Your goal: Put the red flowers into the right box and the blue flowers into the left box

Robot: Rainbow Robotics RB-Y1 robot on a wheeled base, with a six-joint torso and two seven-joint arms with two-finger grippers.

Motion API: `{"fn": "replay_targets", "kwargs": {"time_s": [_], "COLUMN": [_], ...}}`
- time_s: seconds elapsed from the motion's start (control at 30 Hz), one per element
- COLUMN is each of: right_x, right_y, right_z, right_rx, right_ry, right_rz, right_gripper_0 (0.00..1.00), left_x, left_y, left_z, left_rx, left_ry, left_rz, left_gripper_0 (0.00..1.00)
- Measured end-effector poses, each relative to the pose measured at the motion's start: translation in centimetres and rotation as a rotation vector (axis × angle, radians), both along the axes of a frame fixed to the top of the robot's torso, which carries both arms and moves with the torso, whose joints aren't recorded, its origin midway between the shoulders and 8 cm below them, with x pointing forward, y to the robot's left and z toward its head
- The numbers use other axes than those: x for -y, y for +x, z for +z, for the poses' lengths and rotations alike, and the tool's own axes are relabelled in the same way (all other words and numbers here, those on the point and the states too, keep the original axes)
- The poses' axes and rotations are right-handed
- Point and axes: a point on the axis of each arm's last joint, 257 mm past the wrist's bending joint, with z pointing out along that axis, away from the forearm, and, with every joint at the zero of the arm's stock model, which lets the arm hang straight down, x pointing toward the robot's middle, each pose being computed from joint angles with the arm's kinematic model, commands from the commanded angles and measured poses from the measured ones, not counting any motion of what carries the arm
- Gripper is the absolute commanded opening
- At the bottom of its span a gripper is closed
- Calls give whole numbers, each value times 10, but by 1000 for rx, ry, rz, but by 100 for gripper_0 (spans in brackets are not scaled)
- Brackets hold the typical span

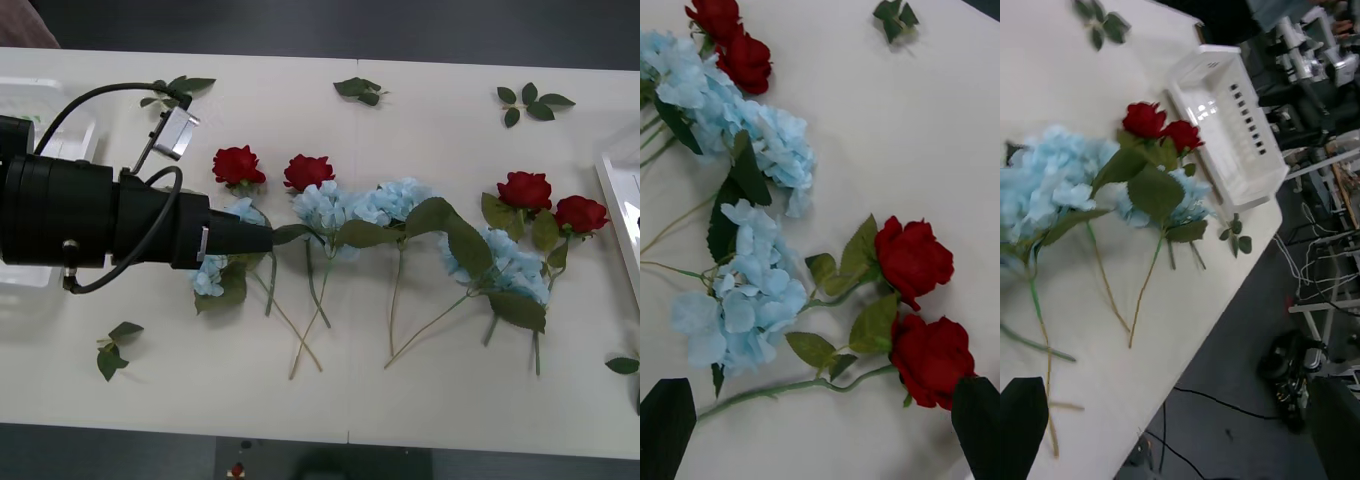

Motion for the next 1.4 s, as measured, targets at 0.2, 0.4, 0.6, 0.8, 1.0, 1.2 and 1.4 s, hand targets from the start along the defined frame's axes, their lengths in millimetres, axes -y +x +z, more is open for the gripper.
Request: {"fn": "replay_targets", "kwargs": {"time_s": [0.2, 0.4, 0.6, 0.8, 1.0, 1.2, 1.4], "right_x": [11, 24, 38, 51, 48, 35, 35], "right_y": [9, 9, 18, 25, 29, 32, 32], "right_z": [-18, -40, -51, -79, -104, -119, -133], "right_rx": [-27, -264, -303, -412, -431, -448, -449], "right_ry": [-81, -13, -29, 32, -11, 12, -9], "right_rz": [-43, -328, -470, -740, -844, -889, -921], "right_gripper_0": [100, 100, 100, 100, 100, 100, 100], "left_x": [-31, -54, -56, -47, -27, -24, -21], "left_y": [10, 14, 15, 21, 30, 57, 77], "left_z": [-37, -62, -88, -109, -119, -148, -193], "left_rx": [-91, -228, -356, -355, -424, -368, -400], "left_ry": [154, 228, 248, 316, 269, 323, 370], "left_rz": [109, 254, 426, 490, 611, 676, 802], "left_gripper_0": [100, 100, 100, 100, 100, 100, 100]}}
